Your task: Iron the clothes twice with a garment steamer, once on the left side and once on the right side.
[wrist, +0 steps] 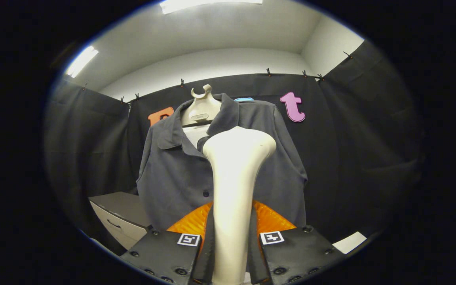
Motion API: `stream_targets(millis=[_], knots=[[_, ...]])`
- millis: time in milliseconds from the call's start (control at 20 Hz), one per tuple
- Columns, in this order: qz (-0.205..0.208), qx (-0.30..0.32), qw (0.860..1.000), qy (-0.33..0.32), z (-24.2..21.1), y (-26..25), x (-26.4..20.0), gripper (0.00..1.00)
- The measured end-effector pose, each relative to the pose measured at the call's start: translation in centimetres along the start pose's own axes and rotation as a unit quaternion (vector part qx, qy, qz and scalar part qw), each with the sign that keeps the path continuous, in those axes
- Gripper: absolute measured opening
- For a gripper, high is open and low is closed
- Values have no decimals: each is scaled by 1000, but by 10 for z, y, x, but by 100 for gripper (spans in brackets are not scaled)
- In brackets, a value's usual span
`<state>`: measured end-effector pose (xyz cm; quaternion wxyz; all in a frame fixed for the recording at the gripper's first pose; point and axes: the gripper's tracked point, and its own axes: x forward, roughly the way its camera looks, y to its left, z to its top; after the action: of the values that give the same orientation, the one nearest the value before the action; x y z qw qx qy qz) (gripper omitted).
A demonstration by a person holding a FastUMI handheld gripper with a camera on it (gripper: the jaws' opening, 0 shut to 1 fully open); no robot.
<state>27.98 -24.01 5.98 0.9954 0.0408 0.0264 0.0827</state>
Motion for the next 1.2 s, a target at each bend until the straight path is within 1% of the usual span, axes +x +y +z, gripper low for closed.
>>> stream_targets(millis=[200,550,750,850,1200], knots=[[-6,6,1000,15,-14,-7,13,41],[-16,10,999,40,-46,-15,12,41],[-25,11,998,55,-67,-19,5,41],[-29,13,997,65,-81,-22,-8,41],[-34,16,995,95,-118,-21,-23,41]])
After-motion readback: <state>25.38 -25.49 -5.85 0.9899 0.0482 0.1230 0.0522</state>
